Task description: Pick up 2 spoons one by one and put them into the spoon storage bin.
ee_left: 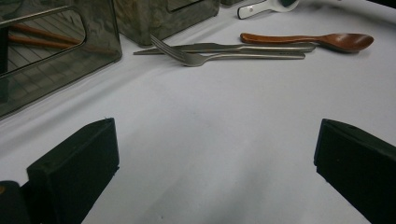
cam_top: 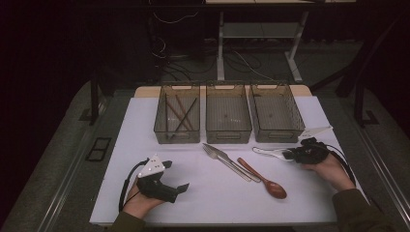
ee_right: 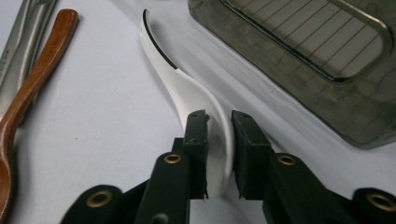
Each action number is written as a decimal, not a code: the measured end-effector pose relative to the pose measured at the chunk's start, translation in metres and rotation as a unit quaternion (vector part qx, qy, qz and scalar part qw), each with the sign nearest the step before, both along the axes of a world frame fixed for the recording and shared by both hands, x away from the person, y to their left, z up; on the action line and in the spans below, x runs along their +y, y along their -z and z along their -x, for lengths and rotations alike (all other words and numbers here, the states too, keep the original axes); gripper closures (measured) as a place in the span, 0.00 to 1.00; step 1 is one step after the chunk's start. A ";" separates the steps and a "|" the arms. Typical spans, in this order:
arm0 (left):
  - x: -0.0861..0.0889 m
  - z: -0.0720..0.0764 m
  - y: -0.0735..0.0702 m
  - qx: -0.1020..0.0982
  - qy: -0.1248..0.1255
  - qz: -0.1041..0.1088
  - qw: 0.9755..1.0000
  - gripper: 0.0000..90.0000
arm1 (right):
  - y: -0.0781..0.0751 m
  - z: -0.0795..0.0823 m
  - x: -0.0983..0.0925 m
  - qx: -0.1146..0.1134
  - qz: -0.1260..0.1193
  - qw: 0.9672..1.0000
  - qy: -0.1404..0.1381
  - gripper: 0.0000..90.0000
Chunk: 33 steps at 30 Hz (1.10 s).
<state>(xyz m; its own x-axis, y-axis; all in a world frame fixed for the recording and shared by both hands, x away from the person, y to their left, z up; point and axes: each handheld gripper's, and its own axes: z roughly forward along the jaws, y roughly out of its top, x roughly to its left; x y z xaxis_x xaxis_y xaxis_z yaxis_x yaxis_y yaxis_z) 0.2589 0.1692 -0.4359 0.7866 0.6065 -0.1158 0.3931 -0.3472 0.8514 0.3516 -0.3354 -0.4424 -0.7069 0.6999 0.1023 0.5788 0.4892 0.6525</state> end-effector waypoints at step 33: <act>0.000 0.000 0.002 0.004 0.006 0.001 1.000 0.00 | -0.015 0.003 -0.004 -0.004 -0.045 0.999 0.022 0.91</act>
<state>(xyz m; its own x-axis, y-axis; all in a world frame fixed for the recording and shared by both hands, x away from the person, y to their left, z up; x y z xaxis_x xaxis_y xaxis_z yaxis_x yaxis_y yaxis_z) 0.2592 0.1689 -0.4379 0.7930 0.5968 -0.1225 0.3951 -0.3507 0.8490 0.3490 -0.3390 -0.4269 -0.6767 0.7185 0.1609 0.5926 0.4018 0.6981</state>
